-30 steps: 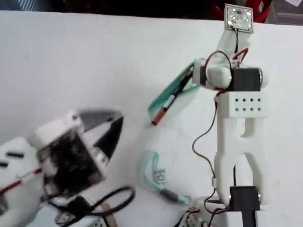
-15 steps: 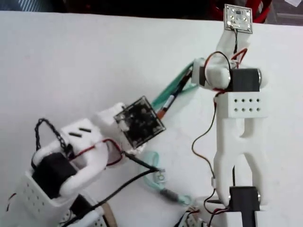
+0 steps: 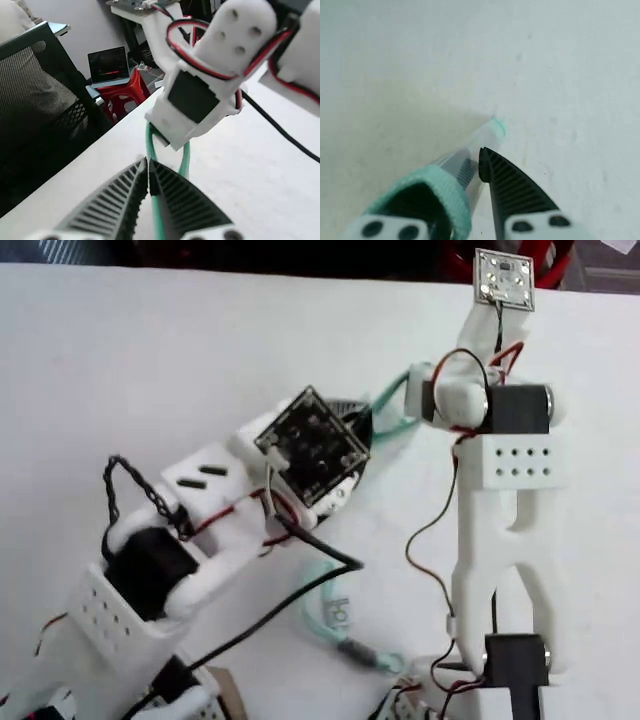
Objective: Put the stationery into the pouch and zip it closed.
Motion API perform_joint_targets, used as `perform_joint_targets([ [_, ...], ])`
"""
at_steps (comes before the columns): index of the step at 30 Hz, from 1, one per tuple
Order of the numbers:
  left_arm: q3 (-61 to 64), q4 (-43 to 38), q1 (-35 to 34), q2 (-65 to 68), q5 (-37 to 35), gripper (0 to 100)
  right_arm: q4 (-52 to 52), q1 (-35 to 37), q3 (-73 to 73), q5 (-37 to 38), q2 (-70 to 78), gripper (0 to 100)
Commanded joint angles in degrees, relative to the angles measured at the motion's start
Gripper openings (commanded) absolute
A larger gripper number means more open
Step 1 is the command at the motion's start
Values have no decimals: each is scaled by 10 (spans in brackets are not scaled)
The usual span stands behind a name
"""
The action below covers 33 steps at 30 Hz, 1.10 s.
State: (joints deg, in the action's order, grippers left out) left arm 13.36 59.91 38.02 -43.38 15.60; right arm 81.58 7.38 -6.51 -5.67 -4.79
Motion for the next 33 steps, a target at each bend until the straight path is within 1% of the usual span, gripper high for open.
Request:
perform_joint_targets([
  [1, -95, 115, -56, -4, -6, 24, -7, -1, 32, 6, 13, 18],
  [3, -98, 165, -70, -15, 3, 24, -8, 2, 32, 6, 14, 18],
  [4, -87, 180, -66, -19, 19, 24, -8, 3, 32, 6, 14, 18],
  [6, -51, 188, -51, -29, 51, 28, -8, 3, 32, 6, 14, 18],
  [7, -35, 188, -42, -35, 53, 42, -8, 3, 32, 6, 14, 18],
  [10, -4, 186, -17, -49, 48, 147, -7, 0, 33, 6, 14, 18],
  [12, 22, 164, -16, -50, 48, 197, -5, 0, 33, 6, 14, 18],
  [18, 151, 24, -76, -44, 47, 150, -5, 0, 33, 6, 14, 18],
  [21, 200, 0, -81, -58, 47, 142, -5, 0, 33, 6, 14, 18],
  [25, 251, -42, -68, -105, 40, 142, -7, 3, 33, 6, 14, 18],
  [29, 330, -156, -68, -151, -33, 142, -7, 3, 33, 6, 14, 18],
  [33, 443, -311, -68, -168, -103, 146, -7, 2, 33, 6, 14, 18],
])
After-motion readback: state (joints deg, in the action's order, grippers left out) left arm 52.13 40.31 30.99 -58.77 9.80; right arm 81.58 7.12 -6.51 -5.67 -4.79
